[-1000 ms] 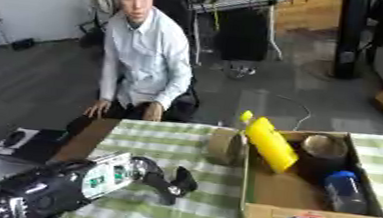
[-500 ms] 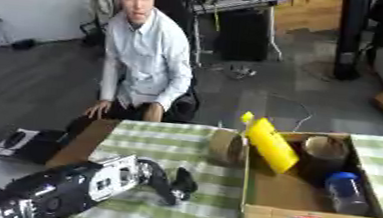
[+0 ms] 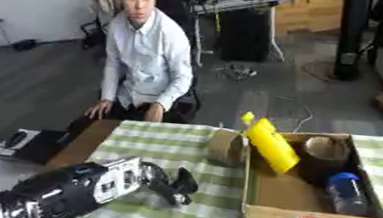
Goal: Pick up objects on the table and place them in the box.
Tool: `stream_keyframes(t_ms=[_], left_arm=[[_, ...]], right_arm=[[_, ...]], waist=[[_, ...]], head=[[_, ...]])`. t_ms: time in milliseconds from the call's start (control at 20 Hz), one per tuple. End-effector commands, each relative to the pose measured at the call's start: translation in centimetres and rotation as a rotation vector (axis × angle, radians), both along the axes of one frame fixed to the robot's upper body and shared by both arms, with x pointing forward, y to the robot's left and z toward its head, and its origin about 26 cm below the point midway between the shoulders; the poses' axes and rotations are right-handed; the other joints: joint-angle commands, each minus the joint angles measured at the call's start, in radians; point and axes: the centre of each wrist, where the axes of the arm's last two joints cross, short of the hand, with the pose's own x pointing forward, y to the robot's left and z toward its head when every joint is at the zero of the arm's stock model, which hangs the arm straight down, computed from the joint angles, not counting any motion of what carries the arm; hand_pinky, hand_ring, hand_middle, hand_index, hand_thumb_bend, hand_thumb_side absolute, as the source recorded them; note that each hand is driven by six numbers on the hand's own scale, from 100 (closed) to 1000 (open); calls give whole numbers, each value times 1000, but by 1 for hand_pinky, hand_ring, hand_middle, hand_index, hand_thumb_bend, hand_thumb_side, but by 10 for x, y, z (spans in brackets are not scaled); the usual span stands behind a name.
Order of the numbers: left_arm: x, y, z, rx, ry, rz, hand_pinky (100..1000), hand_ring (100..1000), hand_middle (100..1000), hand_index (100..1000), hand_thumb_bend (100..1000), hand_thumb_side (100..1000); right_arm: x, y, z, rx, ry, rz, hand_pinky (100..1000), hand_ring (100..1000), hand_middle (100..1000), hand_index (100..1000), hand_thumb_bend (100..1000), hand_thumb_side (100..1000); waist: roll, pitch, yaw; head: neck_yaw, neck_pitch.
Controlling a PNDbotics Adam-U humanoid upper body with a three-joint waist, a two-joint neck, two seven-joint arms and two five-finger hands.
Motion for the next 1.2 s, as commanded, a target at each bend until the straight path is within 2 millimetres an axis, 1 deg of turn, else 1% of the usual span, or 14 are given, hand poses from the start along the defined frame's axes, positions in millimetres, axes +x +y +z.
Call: stream_keyframes(t_ms=[50, 100, 200, 250, 300, 350, 400, 450, 500, 950, 1000, 1100, 1150, 1200], left_arm=[[7, 9, 12, 4, 84, 98, 1000, 1000, 923, 1000, 555, 911], [7, 9, 11, 7, 86, 98, 1000, 1000, 923, 1000, 555, 911], [8, 10, 10, 13, 85, 99, 1000, 1000, 893, 998, 502, 876], [8, 11, 10, 16, 84, 101, 1000, 1000, 861, 977, 387, 825], [8, 11, 10, 23, 77, 104, 1000, 987, 848, 970, 348, 777], [8, 11, 10, 27, 72, 107, 1000, 960, 837, 964, 286, 748], [9, 11, 10, 30, 65, 110, 1000, 943, 823, 955, 198, 715], [9, 11, 11, 31, 61, 112, 1000, 939, 819, 954, 127, 706], [9, 10, 11, 33, 54, 114, 1000, 938, 815, 951, 100, 698], [9, 8, 11, 33, 46, 122, 967, 906, 765, 901, 100, 696], [9, 8, 11, 32, 47, 123, 943, 875, 732, 877, 100, 701], [9, 8, 12, 30, 49, 125, 928, 854, 701, 853, 100, 715], [9, 8, 12, 29, 51, 127, 928, 854, 701, 853, 100, 715], [9, 8, 12, 30, 51, 129, 910, 827, 671, 831, 100, 720]], right_arm=[[0, 0, 9, 9, -96, 26, 884, 971, 818, 851, 100, 1000], [0, 0, 9, 9, -95, 26, 884, 971, 818, 851, 100, 1000], [0, 0, 9, 9, -96, 25, 885, 971, 818, 851, 100, 1000], [0, 0, 9, 9, -96, 25, 885, 971, 818, 851, 100, 1000], [0, 0, 8, 9, -96, 24, 885, 971, 818, 851, 100, 1000], [0, 0, 8, 9, -96, 24, 885, 971, 818, 851, 100, 1000], [0, 0, 9, 10, -96, 23, 885, 971, 818, 851, 100, 1000], [0, 0, 9, 10, -96, 22, 885, 971, 818, 852, 100, 1000], [0, 0, 9, 10, -95, 22, 885, 971, 818, 852, 100, 1000], [-1, 0, 8, 11, -94, 20, 885, 971, 818, 852, 100, 1000], [-1, 0, 8, 11, -94, 21, 885, 971, 818, 852, 100, 1000], [-1, 0, 8, 11, -93, 21, 885, 971, 818, 852, 100, 1000], [-1, 0, 8, 11, -93, 21, 885, 971, 818, 852, 100, 1000], [-1, 0, 8, 11, -93, 21, 885, 971, 818, 853, 100, 1000]], waist=[[-10, -10, -1], [-10, -10, -1], [-11, -10, -2], [-11, -10, -2], [-11, -10, -2], [-11, -11, -1], [-11, -11, 0], [-11, -11, 0], [-11, -12, 1], [-12, -12, 3], [-12, -12, 3], [-12, -12, 3], [-13, -12, 2], [-13, -12, 2]], head=[[4, -7], [3, -8], [3, -7], [3, -7], [3, -6], [3, -6], [3, -6], [3, -7], [4, -8], [5, -9], [6, -10], [5, -11], [5, -11], [5, -11]])
